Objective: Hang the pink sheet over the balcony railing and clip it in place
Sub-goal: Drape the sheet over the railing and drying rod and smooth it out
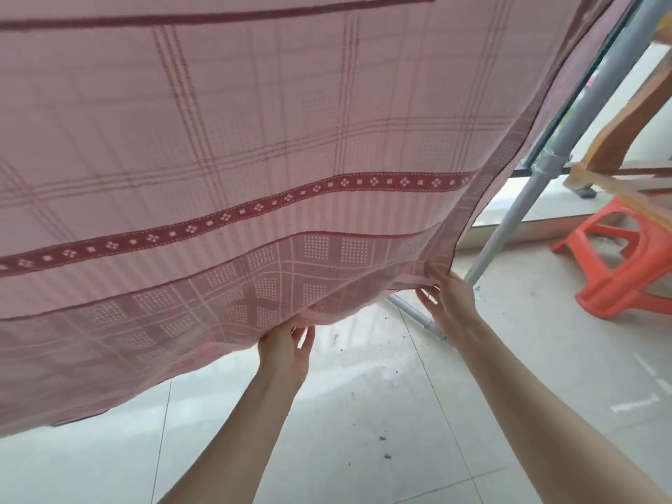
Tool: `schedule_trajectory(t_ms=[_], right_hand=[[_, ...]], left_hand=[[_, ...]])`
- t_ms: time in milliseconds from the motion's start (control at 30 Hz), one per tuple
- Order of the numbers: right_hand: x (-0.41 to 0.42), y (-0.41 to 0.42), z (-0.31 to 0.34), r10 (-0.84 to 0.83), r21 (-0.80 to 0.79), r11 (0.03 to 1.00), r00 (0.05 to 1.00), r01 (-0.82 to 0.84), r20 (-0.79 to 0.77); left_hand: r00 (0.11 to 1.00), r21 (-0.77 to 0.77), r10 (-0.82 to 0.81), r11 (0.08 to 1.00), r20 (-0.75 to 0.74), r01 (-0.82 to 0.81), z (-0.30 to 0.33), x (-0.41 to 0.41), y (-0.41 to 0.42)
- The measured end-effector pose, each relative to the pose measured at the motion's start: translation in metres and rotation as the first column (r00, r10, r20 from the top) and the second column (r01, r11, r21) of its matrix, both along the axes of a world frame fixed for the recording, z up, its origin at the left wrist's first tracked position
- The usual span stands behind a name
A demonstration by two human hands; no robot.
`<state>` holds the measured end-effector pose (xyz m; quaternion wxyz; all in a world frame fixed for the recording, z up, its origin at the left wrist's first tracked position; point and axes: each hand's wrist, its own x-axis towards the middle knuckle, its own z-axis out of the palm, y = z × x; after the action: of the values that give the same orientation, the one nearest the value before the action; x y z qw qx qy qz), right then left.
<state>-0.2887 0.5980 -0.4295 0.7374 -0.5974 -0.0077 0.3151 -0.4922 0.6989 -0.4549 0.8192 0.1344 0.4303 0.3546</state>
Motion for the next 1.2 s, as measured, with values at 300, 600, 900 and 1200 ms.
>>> schedule_trajectory(t_ms=[300,600,900,1200], right_hand=[[0.013,-0.048,-0.029,-0.221,-0.04,0.973,0.969,0.226,0.112],[0.064,-0.1,-0.051,-0.202,-0.043,0.976,0.965,0.212,0.17],[0.12,-0.099,-0.075,0.039,0.104,0.993,0.995,-0.049,0.096],[0.151,-0.107,-0.088,0.103,0.218,0.97,0.993,-0.112,0.053]], left_hand=[[0.975,0.078,-0.198,0.975,-0.099,0.206,-0.061,-0.008,-0.01],[0.988,0.12,-0.064,0.989,-0.141,0.082,-0.075,0.009,-0.004],[0.946,0.129,0.241,0.968,-0.215,-0.217,-0.086,0.026,0.003],[0.978,0.155,0.196,0.971,-0.068,-0.184,-0.079,0.068,-0.018]])
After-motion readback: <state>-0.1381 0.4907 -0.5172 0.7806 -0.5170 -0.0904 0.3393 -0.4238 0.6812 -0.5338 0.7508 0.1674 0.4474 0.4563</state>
